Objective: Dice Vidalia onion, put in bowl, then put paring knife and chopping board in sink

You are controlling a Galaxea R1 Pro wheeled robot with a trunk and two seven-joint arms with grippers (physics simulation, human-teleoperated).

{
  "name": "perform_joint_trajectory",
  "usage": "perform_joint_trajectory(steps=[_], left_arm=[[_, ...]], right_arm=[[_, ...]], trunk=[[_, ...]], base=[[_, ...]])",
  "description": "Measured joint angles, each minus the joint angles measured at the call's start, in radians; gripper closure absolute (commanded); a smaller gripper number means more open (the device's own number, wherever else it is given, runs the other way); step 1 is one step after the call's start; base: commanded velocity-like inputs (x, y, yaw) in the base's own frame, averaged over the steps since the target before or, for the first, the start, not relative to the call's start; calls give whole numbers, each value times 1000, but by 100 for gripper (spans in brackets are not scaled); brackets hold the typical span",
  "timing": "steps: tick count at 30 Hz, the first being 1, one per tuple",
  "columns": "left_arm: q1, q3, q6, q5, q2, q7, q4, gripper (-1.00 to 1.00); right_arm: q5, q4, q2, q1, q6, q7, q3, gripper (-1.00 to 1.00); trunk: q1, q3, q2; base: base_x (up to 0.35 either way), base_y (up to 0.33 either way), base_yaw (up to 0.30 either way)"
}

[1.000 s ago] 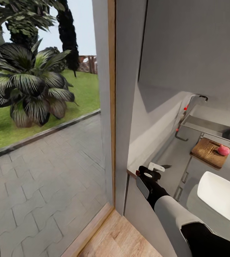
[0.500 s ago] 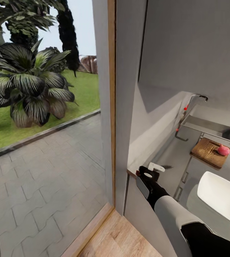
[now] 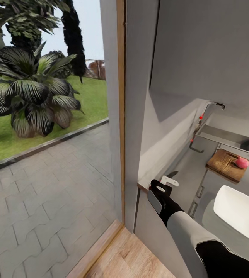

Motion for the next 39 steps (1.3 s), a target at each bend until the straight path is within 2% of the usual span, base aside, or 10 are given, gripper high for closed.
perform_joint_trajectory(steps=[9,27,33,39], left_arm=[[0,1,0,0,0,0,1,-100],[0,1,0,0,0,0,7,-100],[0,1,0,0,0,0,8,-100],[0,1,0,0,0,0,8,-100]], right_arm=[[-4,2,0,0,-1,-1,0,100],[3,54,0,0,-2,-3,3,100],[-15,59,0,1,-2,-4,-2,100],[-16,59,0,1,-2,-4,-1,100]], trunk=[[0,2,0],[0,29,0],[0,38,0],[0,48,1]], base=[[0,0,0],[0,0,0],[0,0,0],[-100,0,0]])
